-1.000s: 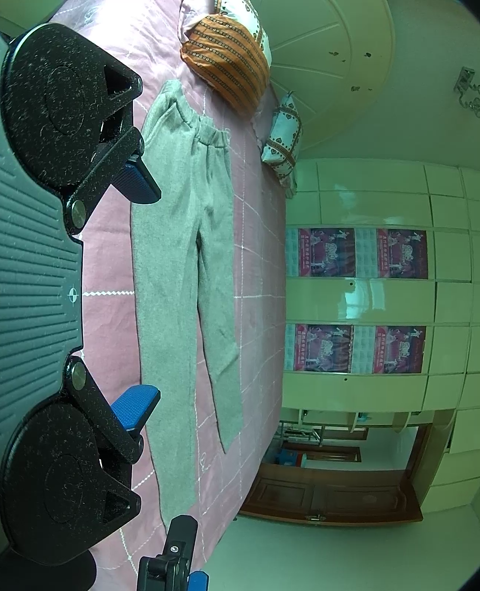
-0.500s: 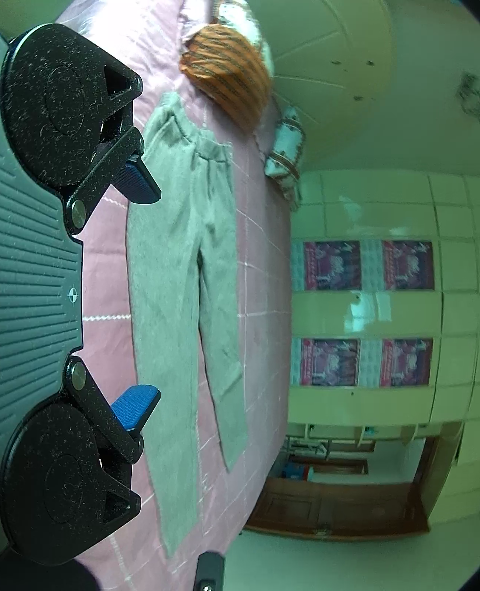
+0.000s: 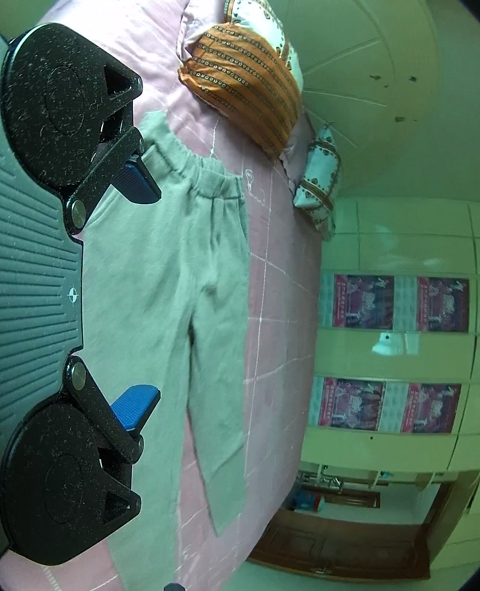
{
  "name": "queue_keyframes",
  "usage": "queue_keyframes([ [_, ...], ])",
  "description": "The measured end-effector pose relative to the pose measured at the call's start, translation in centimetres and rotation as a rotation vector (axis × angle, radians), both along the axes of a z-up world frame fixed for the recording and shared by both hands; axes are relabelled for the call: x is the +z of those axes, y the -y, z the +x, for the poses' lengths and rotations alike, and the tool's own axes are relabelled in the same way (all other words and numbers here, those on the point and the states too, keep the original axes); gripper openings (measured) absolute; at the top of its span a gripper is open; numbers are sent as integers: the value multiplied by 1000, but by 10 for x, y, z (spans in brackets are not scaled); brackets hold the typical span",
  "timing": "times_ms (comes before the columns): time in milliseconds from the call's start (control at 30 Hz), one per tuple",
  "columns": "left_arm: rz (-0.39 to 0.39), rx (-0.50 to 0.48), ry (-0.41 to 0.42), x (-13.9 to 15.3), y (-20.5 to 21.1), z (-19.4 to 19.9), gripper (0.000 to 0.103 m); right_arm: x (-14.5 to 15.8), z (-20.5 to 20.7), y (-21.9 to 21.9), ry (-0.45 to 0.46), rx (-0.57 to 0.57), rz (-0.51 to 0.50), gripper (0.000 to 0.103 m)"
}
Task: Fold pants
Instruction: 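Lower both tools to the waistband and close both grippers on it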
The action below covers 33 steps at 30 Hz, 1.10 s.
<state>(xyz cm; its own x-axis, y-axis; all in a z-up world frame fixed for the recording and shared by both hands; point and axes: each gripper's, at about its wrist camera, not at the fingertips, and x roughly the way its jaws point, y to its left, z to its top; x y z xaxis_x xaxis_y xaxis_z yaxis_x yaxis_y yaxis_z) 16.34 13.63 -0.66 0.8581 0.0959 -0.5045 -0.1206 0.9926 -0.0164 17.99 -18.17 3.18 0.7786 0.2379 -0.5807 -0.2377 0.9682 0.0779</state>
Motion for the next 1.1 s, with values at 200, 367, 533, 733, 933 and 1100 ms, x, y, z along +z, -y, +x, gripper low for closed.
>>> queue_keyframes([
  [200, 26, 71, -45, -6, -71, 87, 103, 11, 79, -14, 43, -3, 25, 93],
  [367, -16, 56, -50, -15, -123, 166, 103, 9, 150, -34, 74, 22, -33, 85],
  [533, -33, 106, -98, -45, -173, 246, 102, -2, 217, -54, 93, 49, -83, 78],
  [733, 33, 78, -224, -94, -211, 326, 94, -35, 293, -73, 47, 105, -153, 70],
  [933, -125, -27, -284, -139, -255, 369, 94, -63, 319, -79, 52, 172, -154, 71],
  [1100, -163, -127, -274, -156, -255, 387, 103, -82, 340, -78, 23, 190, -149, 71],
])
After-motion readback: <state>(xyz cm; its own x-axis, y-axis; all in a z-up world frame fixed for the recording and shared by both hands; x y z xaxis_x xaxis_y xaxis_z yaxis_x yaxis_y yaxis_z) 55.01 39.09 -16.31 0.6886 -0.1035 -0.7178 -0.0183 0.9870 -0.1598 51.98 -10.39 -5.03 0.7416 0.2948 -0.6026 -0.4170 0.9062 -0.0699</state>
